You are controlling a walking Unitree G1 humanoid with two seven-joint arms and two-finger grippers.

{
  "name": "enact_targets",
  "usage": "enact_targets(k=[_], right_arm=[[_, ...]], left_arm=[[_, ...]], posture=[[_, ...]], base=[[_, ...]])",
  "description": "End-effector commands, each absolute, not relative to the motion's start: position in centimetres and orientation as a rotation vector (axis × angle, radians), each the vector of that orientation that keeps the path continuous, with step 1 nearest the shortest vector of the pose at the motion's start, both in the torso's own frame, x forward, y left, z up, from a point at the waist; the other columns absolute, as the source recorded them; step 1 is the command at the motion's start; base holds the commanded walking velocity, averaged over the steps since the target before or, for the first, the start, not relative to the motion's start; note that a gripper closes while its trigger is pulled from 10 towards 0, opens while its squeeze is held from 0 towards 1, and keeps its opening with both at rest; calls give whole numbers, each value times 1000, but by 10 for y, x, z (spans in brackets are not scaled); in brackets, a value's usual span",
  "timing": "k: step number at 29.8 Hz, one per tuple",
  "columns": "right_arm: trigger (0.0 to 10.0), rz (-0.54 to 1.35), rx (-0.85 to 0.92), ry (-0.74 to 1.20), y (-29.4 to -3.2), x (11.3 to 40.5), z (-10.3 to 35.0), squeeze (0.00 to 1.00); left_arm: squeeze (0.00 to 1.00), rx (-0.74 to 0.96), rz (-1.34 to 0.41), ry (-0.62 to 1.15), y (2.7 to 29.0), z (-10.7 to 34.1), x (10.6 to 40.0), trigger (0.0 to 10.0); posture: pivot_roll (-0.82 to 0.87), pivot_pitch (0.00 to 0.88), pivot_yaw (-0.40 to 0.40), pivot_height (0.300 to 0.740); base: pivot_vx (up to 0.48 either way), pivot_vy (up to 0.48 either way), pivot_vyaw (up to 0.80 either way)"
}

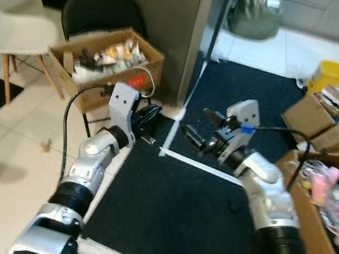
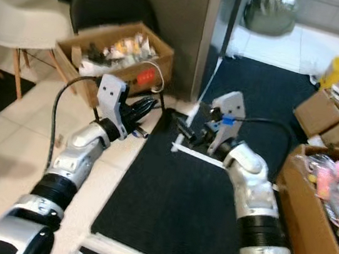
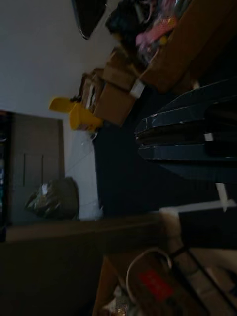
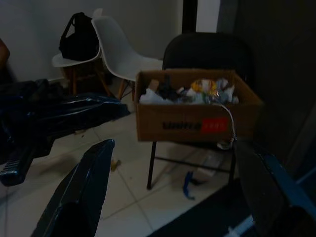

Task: Picking trash to rubbish bin

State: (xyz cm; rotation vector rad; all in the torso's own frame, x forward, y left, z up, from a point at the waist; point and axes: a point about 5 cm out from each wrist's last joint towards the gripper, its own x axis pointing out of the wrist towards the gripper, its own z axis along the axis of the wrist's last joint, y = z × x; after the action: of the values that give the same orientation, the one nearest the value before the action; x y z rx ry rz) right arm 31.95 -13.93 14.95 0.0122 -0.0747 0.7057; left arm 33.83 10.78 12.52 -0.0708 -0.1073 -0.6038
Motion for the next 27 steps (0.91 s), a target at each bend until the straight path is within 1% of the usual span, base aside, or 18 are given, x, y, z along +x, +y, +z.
enact_targets(k=[1,27], right_arm=[[10000,725,19,-76,-134,319,149,0],[10000,726,21,-78,-134,319,150,0]], left_arm=[[0,-58,-604,-95,110,123,338,10000],[0,-63,-600,-97,110,123,338,10000]], posture=[[-93,0,28,740],[-91,0,27,740]], base=[[480,0,0],[480,0,0]])
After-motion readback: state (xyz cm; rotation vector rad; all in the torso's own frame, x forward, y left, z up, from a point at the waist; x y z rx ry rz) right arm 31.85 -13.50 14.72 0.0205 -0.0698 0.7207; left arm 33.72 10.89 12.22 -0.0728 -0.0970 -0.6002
